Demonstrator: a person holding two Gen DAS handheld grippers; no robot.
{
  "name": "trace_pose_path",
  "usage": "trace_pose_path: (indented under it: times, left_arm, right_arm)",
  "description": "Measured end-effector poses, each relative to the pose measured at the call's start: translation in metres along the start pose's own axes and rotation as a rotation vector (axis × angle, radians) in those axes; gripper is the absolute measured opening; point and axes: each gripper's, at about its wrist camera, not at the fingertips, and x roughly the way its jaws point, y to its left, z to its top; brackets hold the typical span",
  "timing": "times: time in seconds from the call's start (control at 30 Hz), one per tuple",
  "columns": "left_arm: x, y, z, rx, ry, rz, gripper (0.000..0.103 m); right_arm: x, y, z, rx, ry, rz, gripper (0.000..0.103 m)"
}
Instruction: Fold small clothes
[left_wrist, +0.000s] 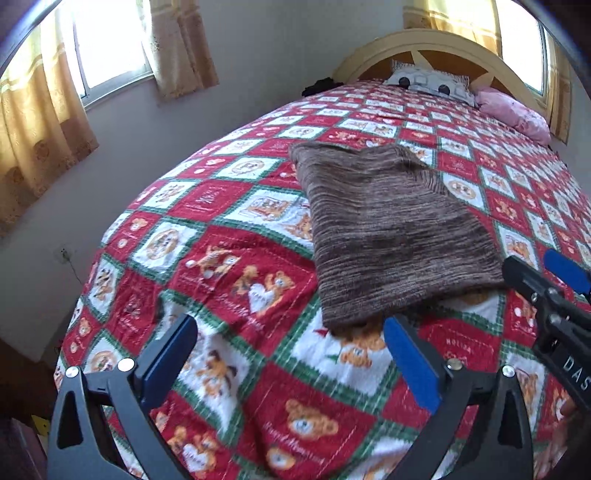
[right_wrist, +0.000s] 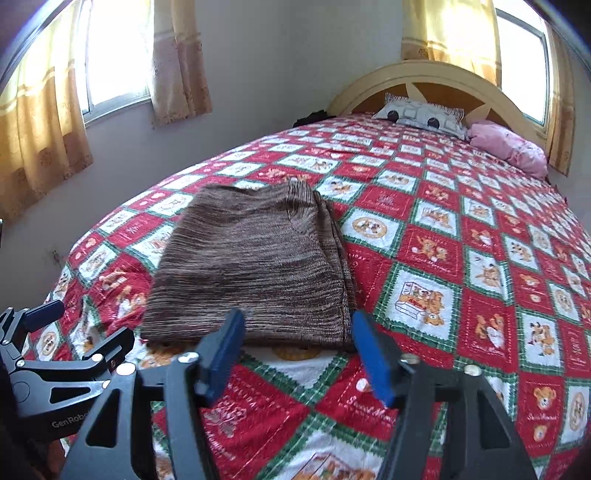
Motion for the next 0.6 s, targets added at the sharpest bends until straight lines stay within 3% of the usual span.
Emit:
trace_pose_path:
  times: [0.23, 0.43, 0.6]
  left_arm:
    - [-0.038, 0.018, 0.005, -0.093, -0.067, -0.051, 0.103]
    - [-0.092, 0.004, 0.011, -0.024, -0.245, 0.023, 0.103]
    - [-0.119, 0.000, 0.013, -0.009, -0.338, 0.019, 0.103]
  right_arm:
    - [-0.046, 0.015, 0.008, -0.034, -0.091, 0.011, 0.073]
    - [-0.101, 0.013, 0.022, -0.018, -0.219, 0.007, 0.073]
    - [-0.133, 0.004, 0.027, 0.037, -0.303, 0.020, 0.079]
